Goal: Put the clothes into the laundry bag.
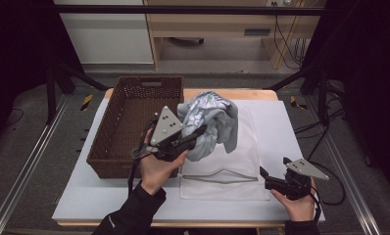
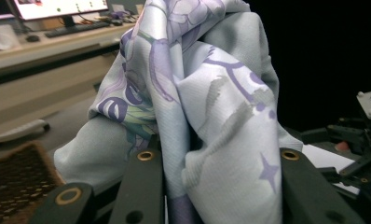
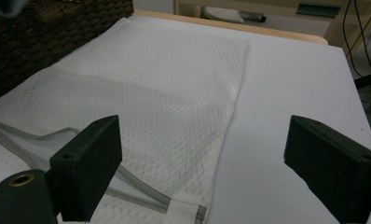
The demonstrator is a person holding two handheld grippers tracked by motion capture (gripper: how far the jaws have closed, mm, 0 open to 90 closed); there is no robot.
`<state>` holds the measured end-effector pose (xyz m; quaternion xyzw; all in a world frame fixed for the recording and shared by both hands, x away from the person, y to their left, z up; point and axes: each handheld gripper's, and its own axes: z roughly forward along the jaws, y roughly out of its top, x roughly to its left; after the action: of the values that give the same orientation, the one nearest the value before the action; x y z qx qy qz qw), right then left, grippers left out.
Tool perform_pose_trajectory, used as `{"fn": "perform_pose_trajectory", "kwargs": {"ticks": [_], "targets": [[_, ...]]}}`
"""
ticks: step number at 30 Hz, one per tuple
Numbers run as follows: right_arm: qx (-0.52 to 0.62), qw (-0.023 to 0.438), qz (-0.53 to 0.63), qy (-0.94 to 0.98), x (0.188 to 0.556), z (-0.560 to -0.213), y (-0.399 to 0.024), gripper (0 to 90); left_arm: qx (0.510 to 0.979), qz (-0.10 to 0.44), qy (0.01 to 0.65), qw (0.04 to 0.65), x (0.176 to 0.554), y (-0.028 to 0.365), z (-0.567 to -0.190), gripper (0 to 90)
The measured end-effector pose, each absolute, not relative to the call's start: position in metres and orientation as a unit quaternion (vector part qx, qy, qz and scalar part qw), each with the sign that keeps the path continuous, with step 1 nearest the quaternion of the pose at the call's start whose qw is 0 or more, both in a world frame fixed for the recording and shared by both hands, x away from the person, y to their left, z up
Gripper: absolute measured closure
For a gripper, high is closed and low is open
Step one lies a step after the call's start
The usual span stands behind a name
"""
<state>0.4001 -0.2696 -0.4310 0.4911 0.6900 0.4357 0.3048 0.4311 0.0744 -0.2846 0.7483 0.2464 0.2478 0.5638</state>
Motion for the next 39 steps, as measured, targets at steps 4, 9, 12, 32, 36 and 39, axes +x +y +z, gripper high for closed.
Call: {"fn": "perform_pose_trajectory", "kwargs": {"ticks": [4, 9, 12, 32, 36, 39], "targets": [[0.498, 0.306, 0.436, 0.684, 0.399, -0.430, -0.273, 11.7, 0.763, 0.229, 0.242, 0.554, 0.435, 0.056, -0.302, 66.6], [0.500, 0.311, 0.437, 0.680, 0.399, -0.429, -0.275, 11.8, 0.779, 0.206, 0.240, 0.542, 0.440, 0.036, -0.326, 66.5], [0.502, 0.311, 0.435, 0.679, 0.399, -0.429, -0.276, 11.9, 0.789, 0.195, 0.237, 0.532, 0.441, 0.024, -0.340, 66.5], [0.506, 0.309, 0.444, 0.672, 0.397, -0.427, -0.283, 15.6, 0.845, 0.129, 0.255, 0.452, 0.462, -0.037, -0.433, 58.1], [0.507, 0.311, 0.444, 0.670, 0.397, -0.427, -0.285, 15.9, 0.844, 0.108, 0.267, 0.452, 0.465, -0.037, -0.446, 47.6], [0.506, 0.310, 0.444, 0.671, 0.397, -0.428, -0.284, 16.0, 0.845, 0.096, 0.267, 0.453, 0.465, -0.035, -0.446, 34.8]]}}
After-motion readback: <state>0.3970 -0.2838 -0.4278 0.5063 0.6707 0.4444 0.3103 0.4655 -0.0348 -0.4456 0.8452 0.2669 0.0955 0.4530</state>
